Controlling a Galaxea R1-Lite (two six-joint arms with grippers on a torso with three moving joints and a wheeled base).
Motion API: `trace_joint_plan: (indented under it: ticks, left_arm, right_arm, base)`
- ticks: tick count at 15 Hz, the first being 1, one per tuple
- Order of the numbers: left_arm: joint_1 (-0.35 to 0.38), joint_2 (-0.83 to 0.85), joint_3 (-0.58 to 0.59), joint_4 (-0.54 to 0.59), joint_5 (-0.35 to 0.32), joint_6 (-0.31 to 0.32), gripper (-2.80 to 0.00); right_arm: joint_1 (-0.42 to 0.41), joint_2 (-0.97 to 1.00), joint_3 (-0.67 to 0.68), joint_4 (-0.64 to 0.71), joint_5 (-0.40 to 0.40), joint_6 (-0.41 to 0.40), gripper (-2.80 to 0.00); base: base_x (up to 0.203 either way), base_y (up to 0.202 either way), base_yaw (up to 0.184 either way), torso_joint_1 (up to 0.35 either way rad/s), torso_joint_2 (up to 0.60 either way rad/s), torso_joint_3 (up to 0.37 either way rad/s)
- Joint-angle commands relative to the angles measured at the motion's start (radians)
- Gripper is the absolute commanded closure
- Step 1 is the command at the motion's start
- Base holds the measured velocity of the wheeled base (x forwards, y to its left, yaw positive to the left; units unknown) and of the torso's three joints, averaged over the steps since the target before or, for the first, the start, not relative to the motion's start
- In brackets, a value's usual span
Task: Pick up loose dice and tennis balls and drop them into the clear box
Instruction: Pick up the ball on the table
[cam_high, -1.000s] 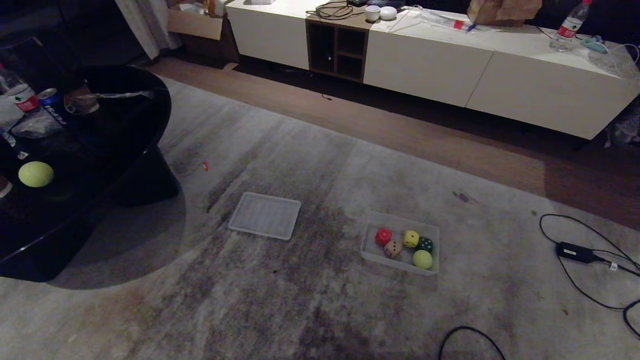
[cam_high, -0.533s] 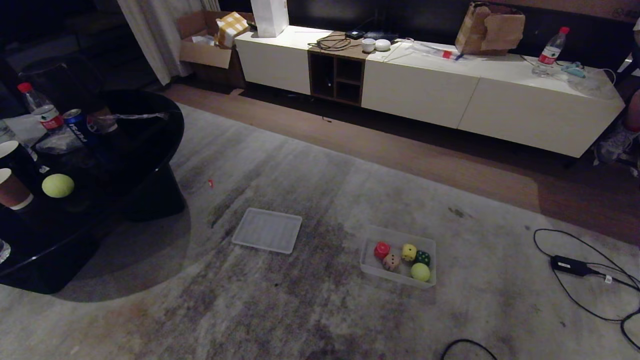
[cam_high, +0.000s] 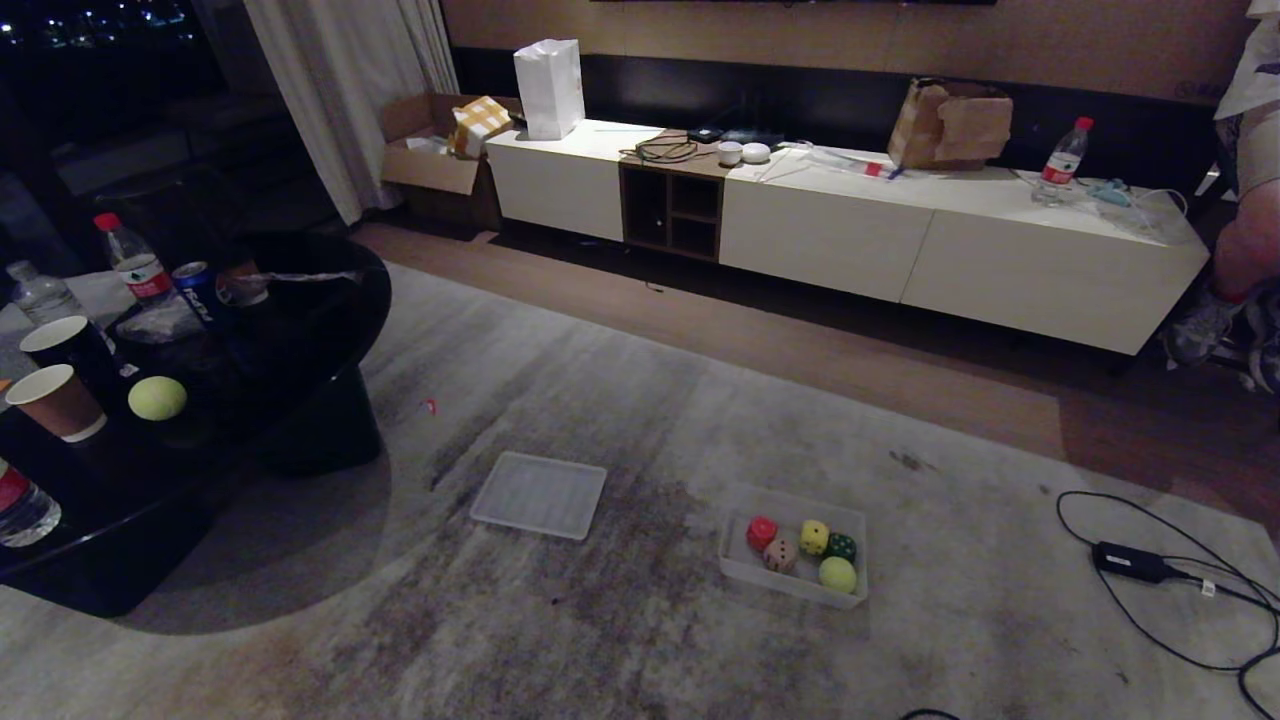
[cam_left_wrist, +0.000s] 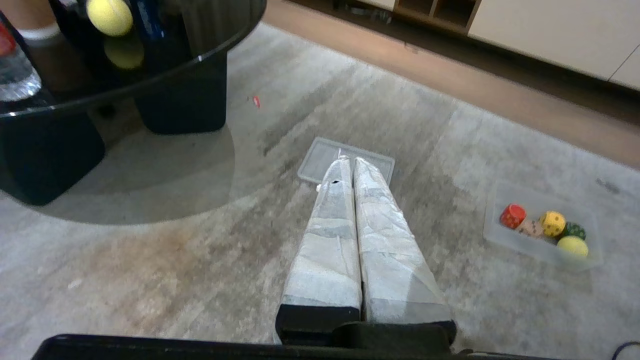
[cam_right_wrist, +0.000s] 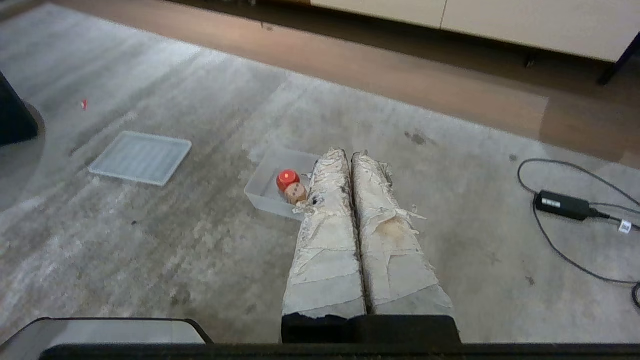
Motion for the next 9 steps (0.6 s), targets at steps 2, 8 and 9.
trace_joint_plan:
  ticks: [2, 8, 9]
  left_arm:
    - [0.0, 0.002, 0.002, 0.0, 0.001, -0.001, 0.0]
    - [0.0, 0.002, 0.002, 0.0, -0.002, 0.008, 0.0]
    - [0.0, 0.002, 0.002, 0.0, -0.002, 0.008, 0.0]
  right_arm:
    - [0.0, 0.002, 0.011, 0.0, 0.001, 0.0, 0.0]
    - [0.0, 0.002, 0.011, -0.002, 0.001, 0.001, 0.0]
    - [0.0, 0.002, 0.011, -0.002, 0.001, 0.001, 0.0]
  base:
    - [0.0, 0.0, 0.0, 0.002, 0.0, 0.204]
    - [0.0, 0.0, 0.0, 0.002, 0.0, 0.077]
    - [0.0, 0.0, 0.0, 0.0, 0.0, 0.0]
